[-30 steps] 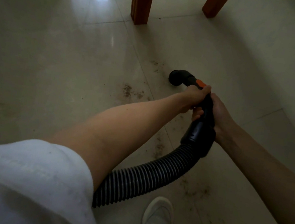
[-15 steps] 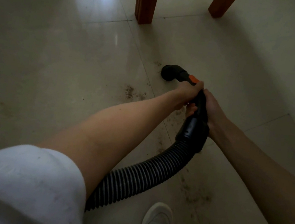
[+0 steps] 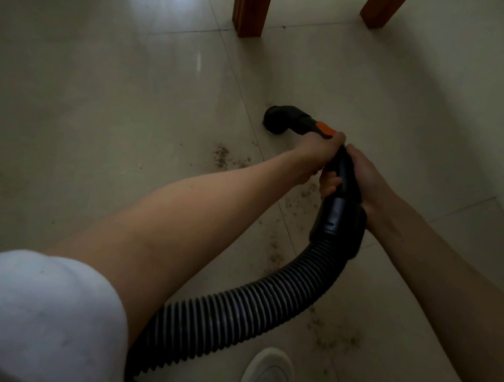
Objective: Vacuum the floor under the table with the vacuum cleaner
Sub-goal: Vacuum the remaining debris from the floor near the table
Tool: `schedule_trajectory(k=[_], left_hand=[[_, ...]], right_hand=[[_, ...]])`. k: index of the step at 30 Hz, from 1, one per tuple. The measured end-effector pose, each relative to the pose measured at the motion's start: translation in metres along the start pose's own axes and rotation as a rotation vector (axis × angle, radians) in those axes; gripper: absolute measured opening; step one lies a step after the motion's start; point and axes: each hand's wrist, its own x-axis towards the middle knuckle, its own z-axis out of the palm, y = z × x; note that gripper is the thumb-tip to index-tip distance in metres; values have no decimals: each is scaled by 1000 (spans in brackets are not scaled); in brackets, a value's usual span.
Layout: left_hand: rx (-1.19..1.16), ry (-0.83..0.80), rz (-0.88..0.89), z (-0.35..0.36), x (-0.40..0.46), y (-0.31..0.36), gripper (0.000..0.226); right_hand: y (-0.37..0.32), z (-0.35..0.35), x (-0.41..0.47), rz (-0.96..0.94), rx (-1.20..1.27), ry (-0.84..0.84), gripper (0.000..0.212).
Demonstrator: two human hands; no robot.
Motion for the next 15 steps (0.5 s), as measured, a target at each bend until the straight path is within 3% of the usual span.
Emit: schedule_trajectory(k=[7, 15], left_hand=[[17, -109, -35, 0, 4, 13, 36], [10, -22, 10, -2, 13, 13, 28]], right_hand=[[-2, -1, 11, -93, 95, 50, 41], [-9, 1, 18, -46, 83, -22, 45]])
